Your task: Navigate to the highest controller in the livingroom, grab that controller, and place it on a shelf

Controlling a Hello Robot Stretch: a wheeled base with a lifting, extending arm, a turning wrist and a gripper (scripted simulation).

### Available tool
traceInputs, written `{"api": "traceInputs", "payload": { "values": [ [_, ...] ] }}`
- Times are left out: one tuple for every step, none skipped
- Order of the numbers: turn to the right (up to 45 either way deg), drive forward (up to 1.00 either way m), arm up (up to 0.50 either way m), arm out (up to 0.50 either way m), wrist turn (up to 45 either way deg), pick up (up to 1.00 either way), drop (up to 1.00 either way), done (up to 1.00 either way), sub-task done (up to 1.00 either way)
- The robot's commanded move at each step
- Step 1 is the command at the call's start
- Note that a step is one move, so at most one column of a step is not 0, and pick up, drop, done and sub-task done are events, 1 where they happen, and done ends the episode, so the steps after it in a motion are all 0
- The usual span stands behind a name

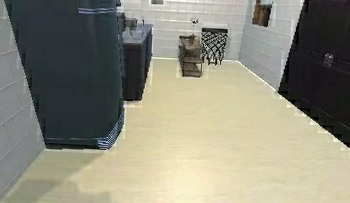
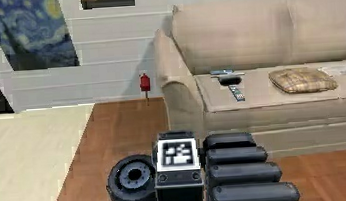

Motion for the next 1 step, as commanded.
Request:
{"api": "traceInputs", "payload": {
  "values": [
    [0.0, 1.0, 0.0, 0.0, 0.0, 0.0, 0.0, 0.0, 0.0]
  ]
}}
